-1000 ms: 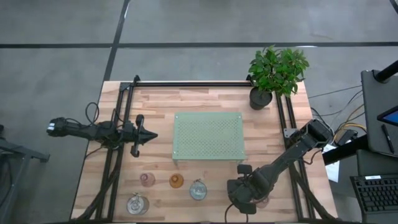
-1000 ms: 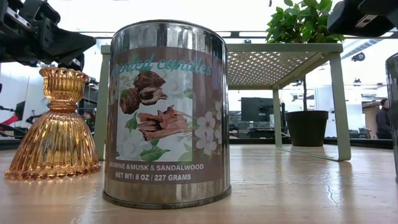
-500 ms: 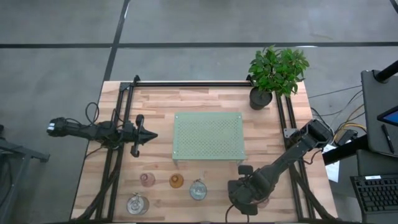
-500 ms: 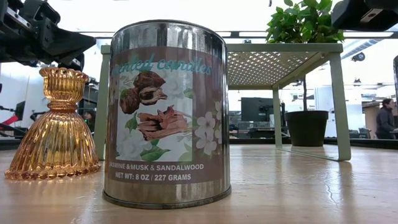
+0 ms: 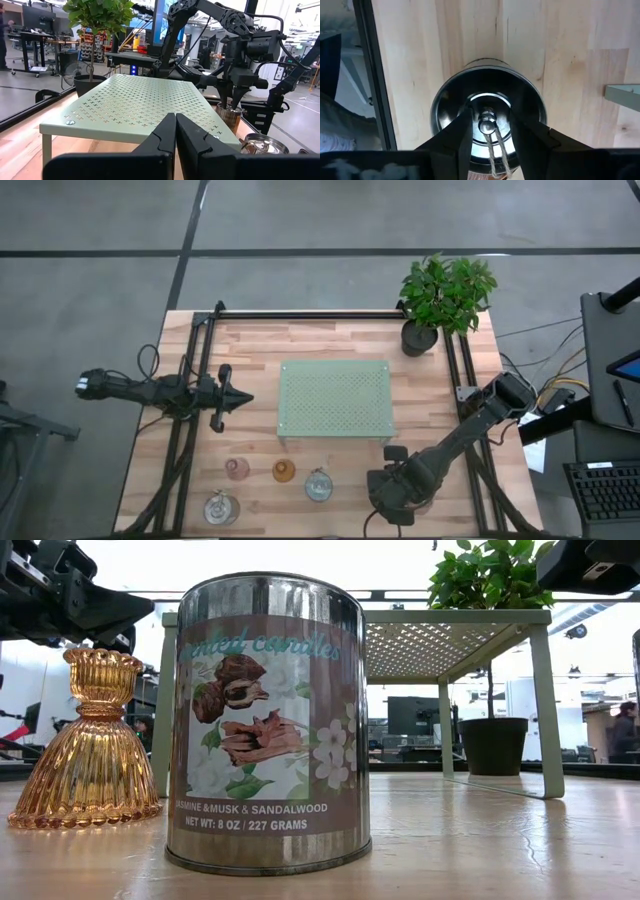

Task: Pick & Place candle stick holders
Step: Put the orange scented candle on the shelf

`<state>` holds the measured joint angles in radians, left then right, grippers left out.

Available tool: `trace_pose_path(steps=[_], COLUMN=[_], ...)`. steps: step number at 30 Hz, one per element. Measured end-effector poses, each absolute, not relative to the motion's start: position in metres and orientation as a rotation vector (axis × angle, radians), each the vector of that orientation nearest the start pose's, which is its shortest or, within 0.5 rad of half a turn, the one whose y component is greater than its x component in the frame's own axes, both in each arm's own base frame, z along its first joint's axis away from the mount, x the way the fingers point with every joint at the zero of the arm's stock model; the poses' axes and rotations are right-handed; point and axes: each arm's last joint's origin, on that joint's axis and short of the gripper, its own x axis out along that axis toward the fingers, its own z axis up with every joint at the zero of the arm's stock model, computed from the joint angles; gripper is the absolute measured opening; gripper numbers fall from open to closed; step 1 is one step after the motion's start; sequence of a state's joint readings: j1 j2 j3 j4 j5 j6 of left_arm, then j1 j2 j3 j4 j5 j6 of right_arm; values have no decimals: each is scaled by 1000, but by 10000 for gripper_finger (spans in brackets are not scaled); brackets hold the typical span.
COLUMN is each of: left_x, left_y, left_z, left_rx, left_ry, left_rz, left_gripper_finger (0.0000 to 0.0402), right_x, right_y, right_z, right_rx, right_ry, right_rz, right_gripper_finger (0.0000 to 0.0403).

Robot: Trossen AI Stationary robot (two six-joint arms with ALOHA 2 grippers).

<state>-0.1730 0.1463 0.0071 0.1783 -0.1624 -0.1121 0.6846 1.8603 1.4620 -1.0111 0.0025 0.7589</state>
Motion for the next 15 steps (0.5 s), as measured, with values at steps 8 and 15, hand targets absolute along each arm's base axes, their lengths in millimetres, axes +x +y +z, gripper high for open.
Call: trace_pose_path(steps=[8, 15], left_x=[105, 105], left_y=[-14, -14], left_z=[171, 171], left_rx=[-119, -118], left_ry=[-38, -38], left_rz=[-13, -12], left_gripper_finger=[12, 12], right_x=[278, 277], right_y=[229, 229], right_z=[221, 221], right_rx=[132, 122], right_ry=[1448, 1452], right_rz=[29, 45], right_gripper_finger=[92, 45])
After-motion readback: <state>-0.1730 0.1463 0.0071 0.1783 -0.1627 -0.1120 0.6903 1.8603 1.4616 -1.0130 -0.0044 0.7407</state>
